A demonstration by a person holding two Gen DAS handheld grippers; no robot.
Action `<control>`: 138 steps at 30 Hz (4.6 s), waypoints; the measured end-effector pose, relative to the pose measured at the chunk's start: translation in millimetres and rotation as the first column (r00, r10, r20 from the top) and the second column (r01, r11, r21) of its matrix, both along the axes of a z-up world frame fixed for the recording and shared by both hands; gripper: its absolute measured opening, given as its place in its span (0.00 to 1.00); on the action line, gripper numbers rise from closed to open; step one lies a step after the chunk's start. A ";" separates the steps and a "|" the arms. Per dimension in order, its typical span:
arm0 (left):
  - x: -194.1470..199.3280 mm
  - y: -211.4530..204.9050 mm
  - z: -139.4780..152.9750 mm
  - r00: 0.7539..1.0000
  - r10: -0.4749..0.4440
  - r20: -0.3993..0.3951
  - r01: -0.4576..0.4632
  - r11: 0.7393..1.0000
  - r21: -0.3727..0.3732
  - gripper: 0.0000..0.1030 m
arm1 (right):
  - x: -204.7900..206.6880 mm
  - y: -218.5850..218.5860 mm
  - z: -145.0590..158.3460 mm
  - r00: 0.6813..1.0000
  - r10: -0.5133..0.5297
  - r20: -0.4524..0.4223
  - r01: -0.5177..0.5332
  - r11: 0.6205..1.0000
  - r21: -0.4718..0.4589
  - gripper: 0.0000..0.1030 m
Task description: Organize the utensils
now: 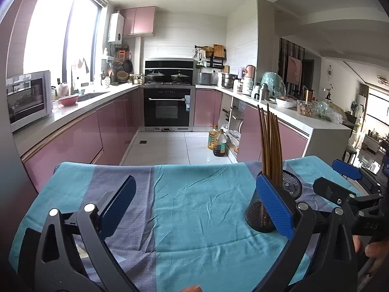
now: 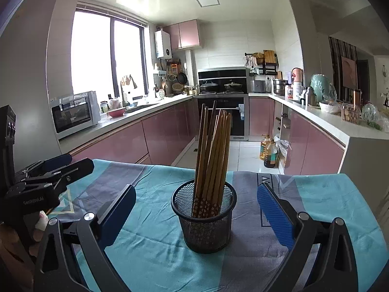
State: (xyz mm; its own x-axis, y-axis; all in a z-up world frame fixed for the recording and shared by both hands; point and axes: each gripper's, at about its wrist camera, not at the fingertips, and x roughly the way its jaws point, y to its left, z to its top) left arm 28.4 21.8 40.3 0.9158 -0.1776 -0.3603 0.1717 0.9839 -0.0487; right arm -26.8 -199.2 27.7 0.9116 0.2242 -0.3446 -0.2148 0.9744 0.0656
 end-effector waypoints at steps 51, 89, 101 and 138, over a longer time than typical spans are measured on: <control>-80.5 22.3 13.2 0.982 0.106 0.158 -0.113 0.993 0.034 0.95 | -54.9 24.0 1.8 0.986 -0.068 0.149 0.072 0.997 -0.022 0.94; -82.4 22.6 13.2 0.984 0.097 0.151 -0.099 0.995 0.009 0.95 | -55.3 25.4 3.4 0.987 -0.068 0.146 0.071 0.997 -0.021 0.94; -81.0 23.1 12.3 0.984 0.099 0.150 -0.102 0.995 0.011 0.95 | -55.2 24.2 4.2 0.986 -0.070 0.151 0.074 0.997 -0.016 0.94; -80.5 21.5 11.0 0.984 0.099 0.148 -0.101 0.995 0.009 0.95 | -57.0 24.7 6.3 0.984 -0.076 0.161 0.080 0.997 -0.016 0.94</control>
State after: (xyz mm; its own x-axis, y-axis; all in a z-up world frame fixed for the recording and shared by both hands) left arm -52.1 43.4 51.4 0.9718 -0.0779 -0.2227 0.0766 0.9970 -0.0144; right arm -83.8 -174.5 34.0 0.9698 0.1443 -0.1968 -0.1442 0.9894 0.0149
